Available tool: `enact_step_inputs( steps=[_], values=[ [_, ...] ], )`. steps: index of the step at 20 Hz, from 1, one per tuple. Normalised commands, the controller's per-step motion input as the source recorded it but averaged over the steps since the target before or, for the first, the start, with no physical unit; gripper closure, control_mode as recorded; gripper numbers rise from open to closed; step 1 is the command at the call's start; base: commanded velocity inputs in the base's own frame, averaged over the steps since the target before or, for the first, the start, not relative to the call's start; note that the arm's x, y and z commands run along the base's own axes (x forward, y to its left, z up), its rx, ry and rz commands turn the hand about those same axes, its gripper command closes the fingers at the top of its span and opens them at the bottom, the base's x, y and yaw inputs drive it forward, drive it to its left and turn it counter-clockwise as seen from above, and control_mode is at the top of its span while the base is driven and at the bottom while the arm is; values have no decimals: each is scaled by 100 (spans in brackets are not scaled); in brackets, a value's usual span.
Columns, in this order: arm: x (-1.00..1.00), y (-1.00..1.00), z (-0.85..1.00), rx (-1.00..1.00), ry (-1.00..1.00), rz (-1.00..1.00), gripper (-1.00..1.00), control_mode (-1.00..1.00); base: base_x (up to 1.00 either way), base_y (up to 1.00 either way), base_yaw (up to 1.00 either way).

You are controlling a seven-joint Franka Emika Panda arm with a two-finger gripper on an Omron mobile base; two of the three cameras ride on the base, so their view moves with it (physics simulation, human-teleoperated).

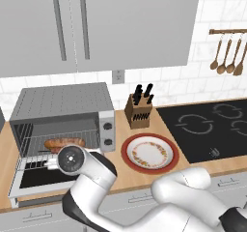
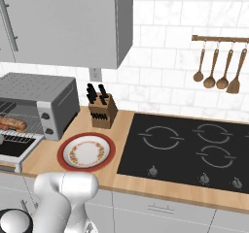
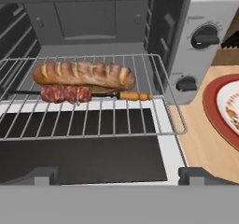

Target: Pick up the kebab skewer and baguette bread, and place them inside the toaster oven. Close the toaster oven door and start by setting the timer.

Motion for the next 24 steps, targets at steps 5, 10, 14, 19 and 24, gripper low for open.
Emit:
enact_step_inputs(
  steps=[5,10,14,19,24],
  values=[
    [31,22,-15,0,-1,1,-100,-100,0,0,0],
    [25,39,-21,0,0,1,-100,-100,0,0,0],
    [13,31,-13,0,0,1,-100,-100,0,0,0],
    [3,1,-18,0,0,1,-100,-100,0,0,0],
    [24,0,-7,0,0,0,-100,-100,0,0,0]
  ],
)
